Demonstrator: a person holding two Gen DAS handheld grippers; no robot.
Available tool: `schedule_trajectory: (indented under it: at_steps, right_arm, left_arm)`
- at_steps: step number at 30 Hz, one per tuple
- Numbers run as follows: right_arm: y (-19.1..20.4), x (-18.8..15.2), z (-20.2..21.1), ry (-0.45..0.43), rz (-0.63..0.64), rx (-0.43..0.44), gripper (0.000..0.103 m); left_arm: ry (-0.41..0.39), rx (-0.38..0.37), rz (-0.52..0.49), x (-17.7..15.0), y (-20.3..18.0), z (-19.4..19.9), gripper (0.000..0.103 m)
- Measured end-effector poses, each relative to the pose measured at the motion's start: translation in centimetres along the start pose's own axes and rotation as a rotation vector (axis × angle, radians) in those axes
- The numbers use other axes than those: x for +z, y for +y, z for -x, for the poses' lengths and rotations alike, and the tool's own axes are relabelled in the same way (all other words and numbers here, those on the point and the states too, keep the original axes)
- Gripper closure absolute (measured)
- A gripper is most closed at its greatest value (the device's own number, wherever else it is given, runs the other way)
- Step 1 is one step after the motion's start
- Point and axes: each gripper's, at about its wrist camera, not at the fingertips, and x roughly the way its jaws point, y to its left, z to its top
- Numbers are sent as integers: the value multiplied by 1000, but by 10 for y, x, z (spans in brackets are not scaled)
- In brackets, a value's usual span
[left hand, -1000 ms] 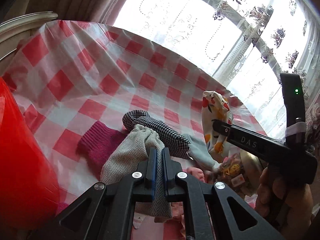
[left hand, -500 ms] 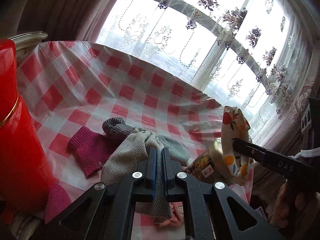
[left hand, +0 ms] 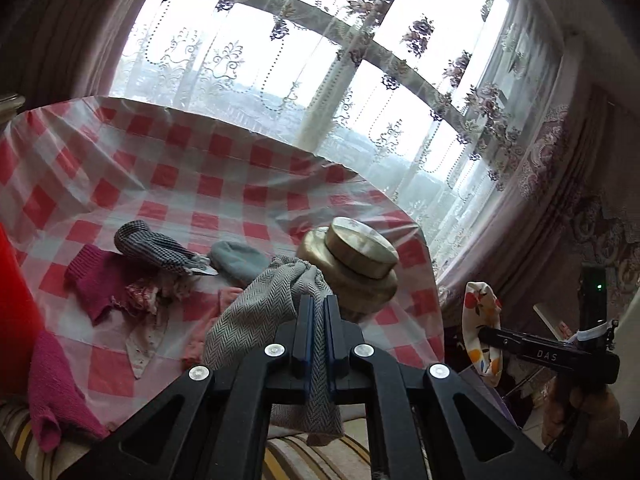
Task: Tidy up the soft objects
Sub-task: 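Carry both items to the box and open the left tool over it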
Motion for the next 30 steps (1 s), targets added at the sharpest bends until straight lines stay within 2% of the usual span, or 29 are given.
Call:
schedule_trajectory:
  at_steps: [4, 9, 16, 24, 30]
  right_arm:
    - [-50, -25, 6, 34, -75, -50, 57]
    - [-98, -53, 18, 54, -165, -82, 57]
    - [-135, -81, 24, 66, -229, -94, 57]
    - [-163, -96, 33, 50, -282, -97, 57]
    - [-177, -103, 42, 37, -310, -99, 57]
  left_arm:
    - [48, -80, -40, -9, -37, -3, 97]
    - [149, -200, -93, -34, -91, -18, 97]
    - [291, -367, -188, -73, -162, -36, 97]
    - [416, -431, -216, -102, -199, -47, 97]
    - [485, -443, -201, -118, -217, -59, 97]
